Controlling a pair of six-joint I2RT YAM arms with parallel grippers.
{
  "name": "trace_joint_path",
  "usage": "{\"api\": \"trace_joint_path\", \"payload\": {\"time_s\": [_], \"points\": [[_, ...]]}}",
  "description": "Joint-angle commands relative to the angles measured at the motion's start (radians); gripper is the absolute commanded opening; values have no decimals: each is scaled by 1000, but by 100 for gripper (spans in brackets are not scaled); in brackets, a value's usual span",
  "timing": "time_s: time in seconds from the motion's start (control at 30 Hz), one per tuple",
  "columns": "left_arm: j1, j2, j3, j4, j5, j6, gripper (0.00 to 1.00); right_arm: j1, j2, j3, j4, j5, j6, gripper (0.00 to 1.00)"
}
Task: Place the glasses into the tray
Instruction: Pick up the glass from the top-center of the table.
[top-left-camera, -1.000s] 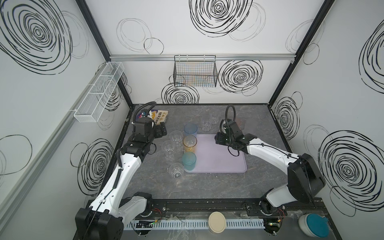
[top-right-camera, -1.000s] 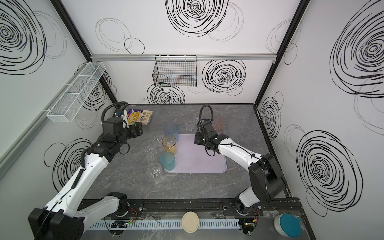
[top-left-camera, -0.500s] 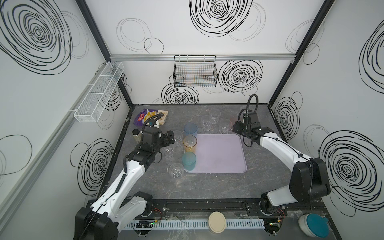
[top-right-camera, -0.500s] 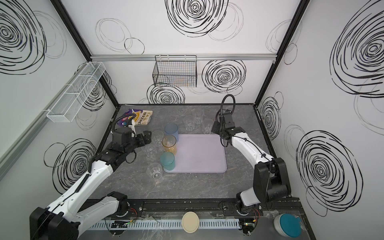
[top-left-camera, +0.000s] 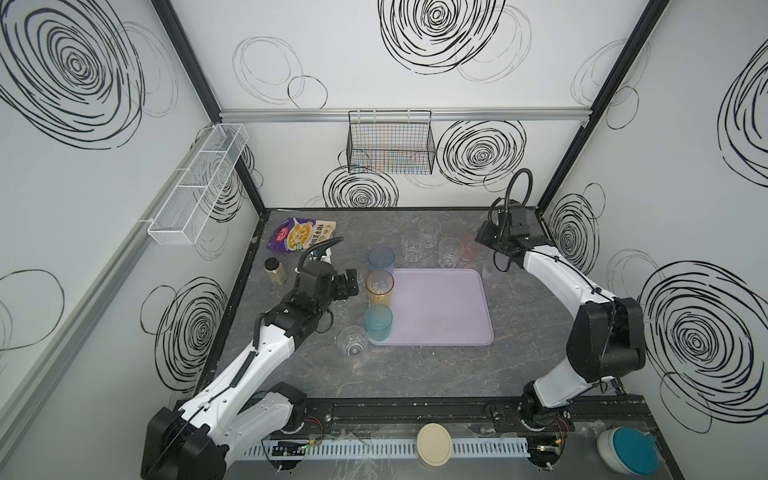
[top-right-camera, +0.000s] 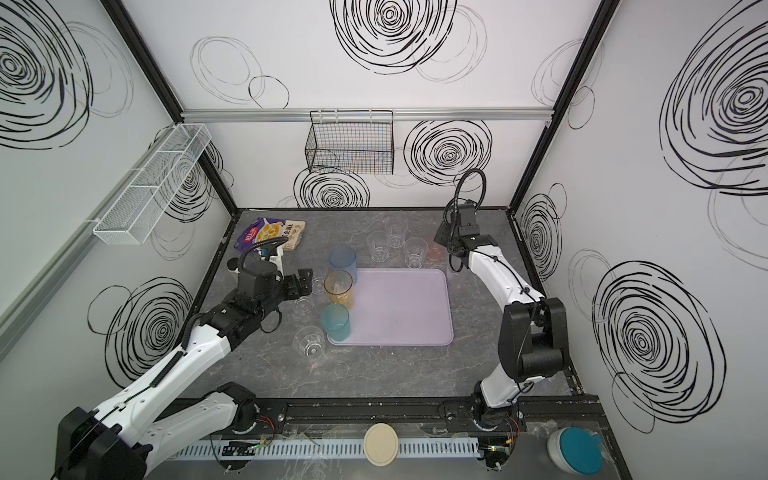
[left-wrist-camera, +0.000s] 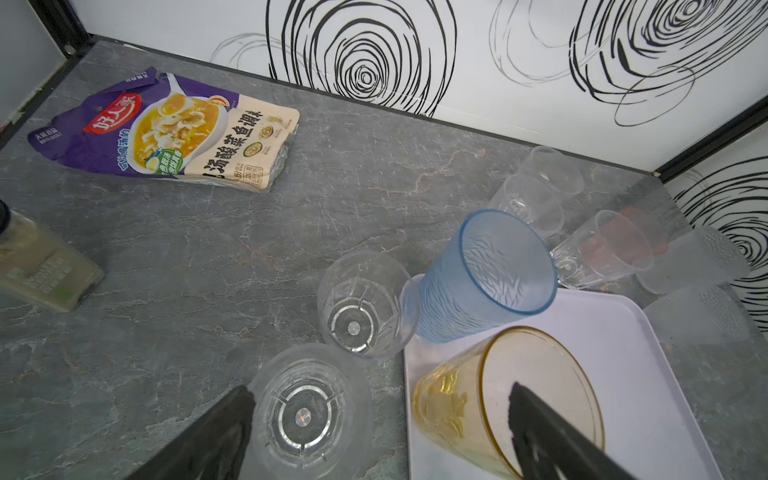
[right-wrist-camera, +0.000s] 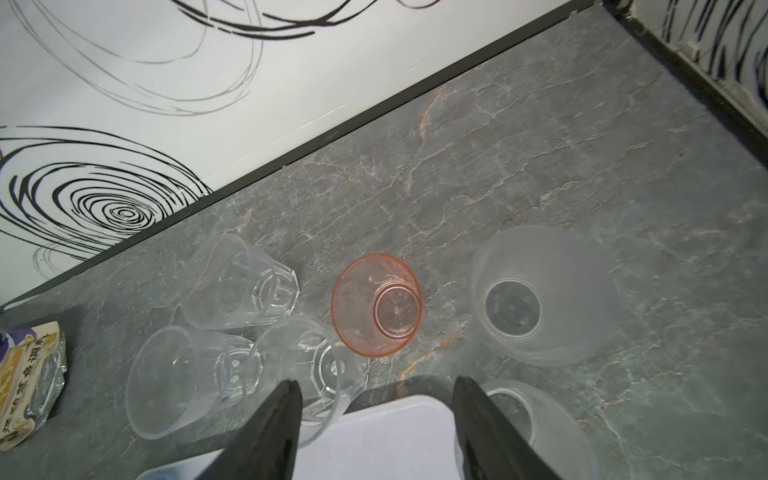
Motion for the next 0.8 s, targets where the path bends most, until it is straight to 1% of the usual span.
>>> {"api": "trace_joint_path", "payload": {"time_s": [0.0,0.07,0.17,0.23,0.3,0.37,0.47,0.5,0.57,0.7,0.77], "points": [[18,5,-18,70,1,16,99,79,22,37,7,13,22,63],[39,6,-20,76,44,16,98,138,52,50,37,-1,30,63],[31,-1,-16,68,21,45,98,216,153,152,5,20,32,63],[34,-10,-29,70,21,45,98,238,229,233,-41,27,44,63],[31,-20,-32,64,23,40,98,255,308,319,-93,24,51,63],[26,-31,-36,72,14,50,98,280,382,414,-163,61,30,64],[36,-31,-32,78,29,48,98,287,497,575,-328,86,43,64],[47,-27,-30,80,45,43,98,288,520,595,-354,85,47,64],[60,-24,-32,83,61,36,97,294,531,583,-339,83,43,64],[63,-30,-45,74,31,47,98,295,553,605,-337,87,27,63],[62,-38,-52,75,40,46,98,292,563,600,-332,103,25,63]]}}
